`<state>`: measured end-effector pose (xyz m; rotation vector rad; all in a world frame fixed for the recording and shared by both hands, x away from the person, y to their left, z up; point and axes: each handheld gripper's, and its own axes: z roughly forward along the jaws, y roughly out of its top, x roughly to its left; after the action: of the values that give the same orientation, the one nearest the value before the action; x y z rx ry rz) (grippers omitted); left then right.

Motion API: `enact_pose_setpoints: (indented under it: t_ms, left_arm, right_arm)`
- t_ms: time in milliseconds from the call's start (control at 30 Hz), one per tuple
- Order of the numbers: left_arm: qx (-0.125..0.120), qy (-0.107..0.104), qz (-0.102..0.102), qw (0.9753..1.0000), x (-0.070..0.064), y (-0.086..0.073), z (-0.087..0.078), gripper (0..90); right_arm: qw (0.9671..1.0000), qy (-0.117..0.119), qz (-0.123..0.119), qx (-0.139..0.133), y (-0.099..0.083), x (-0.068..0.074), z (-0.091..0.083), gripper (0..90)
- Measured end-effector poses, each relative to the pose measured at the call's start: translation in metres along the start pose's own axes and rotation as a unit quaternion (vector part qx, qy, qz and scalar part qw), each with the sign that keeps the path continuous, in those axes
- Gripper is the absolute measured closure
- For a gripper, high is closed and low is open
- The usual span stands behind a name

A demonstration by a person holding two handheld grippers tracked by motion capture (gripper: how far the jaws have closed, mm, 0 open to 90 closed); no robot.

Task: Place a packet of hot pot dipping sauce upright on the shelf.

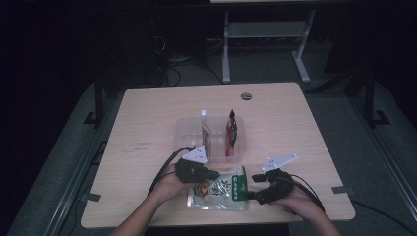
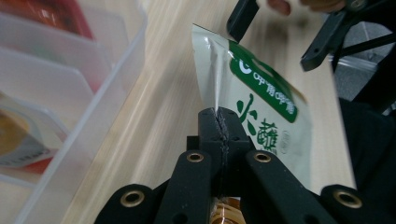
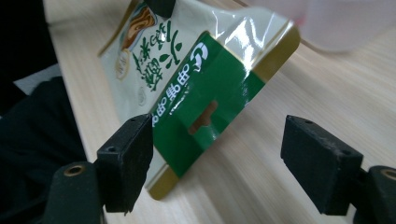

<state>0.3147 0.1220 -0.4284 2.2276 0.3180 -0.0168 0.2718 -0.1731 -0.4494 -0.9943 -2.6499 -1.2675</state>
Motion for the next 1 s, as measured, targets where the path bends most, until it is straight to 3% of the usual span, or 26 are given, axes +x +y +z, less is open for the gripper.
enact_pose_setpoints:
  t_ms: [167, 267, 433, 500, 533, 667, 800, 867, 933, 1000]
  left_arm:
    - [-0.018, -0.01, 0.006, 0.9998, -0.005, 0.003, -0.011, 90.0]
    - [-0.03, -0.019, 0.014, 0.9993, -0.009, 0.006, -0.015, 90.0]
    - [-0.038, -0.026, 0.01, 0.9989, -0.011, 0.007, -0.017, 90.0]
    - [-0.039, -0.027, 0.005, 0.9989, -0.01, 0.006, -0.017, 90.0]
    - [-0.038, -0.025, 0.004, 0.999, -0.009, 0.005, -0.017, 90.0]
    - [-0.044, -0.025, 0.003, 0.9987, -0.008, 0.005, -0.018, 90.0]
    - [-0.046, -0.025, -0.001, 0.9986, -0.007, 0.005, -0.019, 90.0]
    - [-0.046, -0.024, -0.001, 0.9987, -0.007, 0.004, -0.019, 90.0]
    - [-0.047, -0.023, -0.002, 0.9986, -0.006, 0.004, -0.022, 90.0]
    - [-0.048, -0.022, -0.001, 0.9986, -0.006, 0.004, -0.022, 90.0]
  right_arm:
    - [0.9995, 0.028, 0.001, -0.015, 0.005, 0.003, 0.0, 21.8]
    - [0.9981, 0.057, 0.007, -0.022, 0.011, 0.004, 0.003, 24.3]
    - [0.9955, 0.092, 0.007, -0.021, 0.011, 0.003, 0.006, 49.1]
    - [0.9948, 0.099, 0.005, -0.022, 0.011, 0.003, 0.006, 52.5]
    - [0.9941, 0.105, 0.006, -0.027, 0.011, 0.003, 0.004, 61.9]
    - [0.9928, 0.114, 0.005, -0.038, 0.011, 0.003, 0.0, 76.1]
    - [0.9909, 0.126, -0.01, -0.048, 0.012, 0.007, -0.002, 84.7]
    - [0.9908, 0.125, -0.017, -0.05, 0.013, 0.009, -0.003, 85.2]
    - [0.9906, 0.119, -0.04, -0.055, 0.015, 0.015, -0.003, 86.3]
    - [0.9904, 0.119, -0.042, -0.057, 0.015, 0.016, -0.003, 86.7]
